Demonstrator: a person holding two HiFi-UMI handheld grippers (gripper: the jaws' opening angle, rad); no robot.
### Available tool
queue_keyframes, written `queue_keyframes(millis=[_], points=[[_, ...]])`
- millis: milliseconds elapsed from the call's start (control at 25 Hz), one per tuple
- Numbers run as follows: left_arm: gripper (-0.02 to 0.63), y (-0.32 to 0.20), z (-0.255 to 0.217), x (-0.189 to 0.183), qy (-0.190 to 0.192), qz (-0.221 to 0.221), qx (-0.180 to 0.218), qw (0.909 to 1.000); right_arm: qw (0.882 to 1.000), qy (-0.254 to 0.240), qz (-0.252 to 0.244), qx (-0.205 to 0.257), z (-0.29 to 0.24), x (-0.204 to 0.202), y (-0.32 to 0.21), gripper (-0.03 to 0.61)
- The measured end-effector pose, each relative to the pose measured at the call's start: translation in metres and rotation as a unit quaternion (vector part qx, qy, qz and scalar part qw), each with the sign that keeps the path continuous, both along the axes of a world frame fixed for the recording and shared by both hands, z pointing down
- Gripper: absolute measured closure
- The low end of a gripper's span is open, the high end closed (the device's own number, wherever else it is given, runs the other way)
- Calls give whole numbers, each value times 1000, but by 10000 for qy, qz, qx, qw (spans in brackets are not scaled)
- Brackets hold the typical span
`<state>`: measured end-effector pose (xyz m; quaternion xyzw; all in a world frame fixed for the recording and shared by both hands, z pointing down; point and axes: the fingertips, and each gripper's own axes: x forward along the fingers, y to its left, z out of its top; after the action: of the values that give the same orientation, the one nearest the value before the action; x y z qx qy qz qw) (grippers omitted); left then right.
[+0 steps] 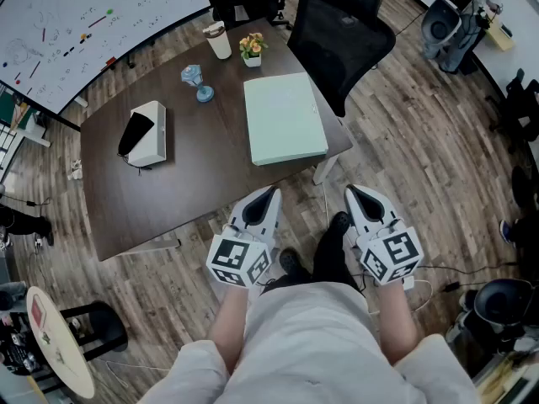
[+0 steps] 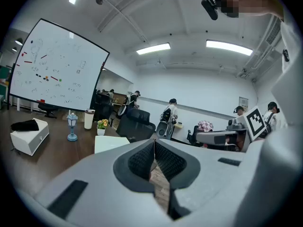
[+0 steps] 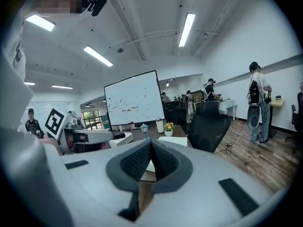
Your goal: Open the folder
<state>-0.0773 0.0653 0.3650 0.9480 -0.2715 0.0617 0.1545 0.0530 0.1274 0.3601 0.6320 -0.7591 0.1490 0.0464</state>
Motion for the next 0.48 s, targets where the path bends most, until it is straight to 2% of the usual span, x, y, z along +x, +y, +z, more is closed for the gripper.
queue_keyframes(millis=[480], points=[[606, 20, 0, -17, -84, 74, 94, 9999, 9997, 226, 9, -97, 2, -14, 17, 575]])
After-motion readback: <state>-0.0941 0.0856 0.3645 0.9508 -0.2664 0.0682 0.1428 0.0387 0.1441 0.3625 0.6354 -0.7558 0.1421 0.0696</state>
